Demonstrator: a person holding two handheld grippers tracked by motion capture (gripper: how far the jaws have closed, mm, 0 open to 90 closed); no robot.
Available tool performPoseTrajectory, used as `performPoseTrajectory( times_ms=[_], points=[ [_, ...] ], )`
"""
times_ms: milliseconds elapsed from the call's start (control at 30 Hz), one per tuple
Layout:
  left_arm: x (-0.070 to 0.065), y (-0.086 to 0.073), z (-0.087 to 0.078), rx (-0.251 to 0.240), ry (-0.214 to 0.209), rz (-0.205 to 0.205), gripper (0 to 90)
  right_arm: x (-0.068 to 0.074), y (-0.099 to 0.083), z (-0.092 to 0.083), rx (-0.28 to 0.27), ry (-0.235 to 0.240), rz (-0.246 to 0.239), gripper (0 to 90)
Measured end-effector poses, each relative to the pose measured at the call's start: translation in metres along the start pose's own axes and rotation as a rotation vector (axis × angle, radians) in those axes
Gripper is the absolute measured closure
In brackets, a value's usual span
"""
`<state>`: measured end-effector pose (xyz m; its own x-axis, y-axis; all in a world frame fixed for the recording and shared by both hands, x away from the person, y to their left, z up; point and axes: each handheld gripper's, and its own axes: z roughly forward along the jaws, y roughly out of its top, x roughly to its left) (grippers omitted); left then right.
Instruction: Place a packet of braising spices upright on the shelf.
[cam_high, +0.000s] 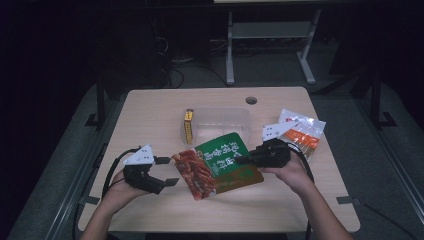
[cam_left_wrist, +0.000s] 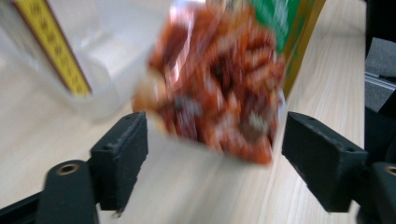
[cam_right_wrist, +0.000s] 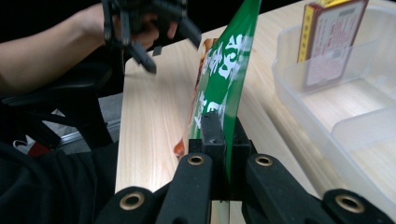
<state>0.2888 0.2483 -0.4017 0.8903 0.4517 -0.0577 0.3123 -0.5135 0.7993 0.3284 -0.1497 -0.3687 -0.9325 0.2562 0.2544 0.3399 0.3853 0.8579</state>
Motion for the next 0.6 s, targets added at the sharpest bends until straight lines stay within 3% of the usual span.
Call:
performPoseTrajectory(
  times_ms=[100,400,600],
  points=[
    [0.002,-0.008,0.003,0.024,0.018,0.004,18.5,-0.001,0.004,-0.003,-0.01,0.001,0.004,90.0],
    [0.006,-0.013,0.009,0.012,0.016,-0.024,18.4,0.0,0.021,-0.011,-0.012,-0.015,-0.027,90.0],
    [0.009,-0.014,0.01,0.018,0.018,-0.016,18.4,0.0,0.026,-0.022,-0.018,-0.039,-0.023,90.0]
  ],
)
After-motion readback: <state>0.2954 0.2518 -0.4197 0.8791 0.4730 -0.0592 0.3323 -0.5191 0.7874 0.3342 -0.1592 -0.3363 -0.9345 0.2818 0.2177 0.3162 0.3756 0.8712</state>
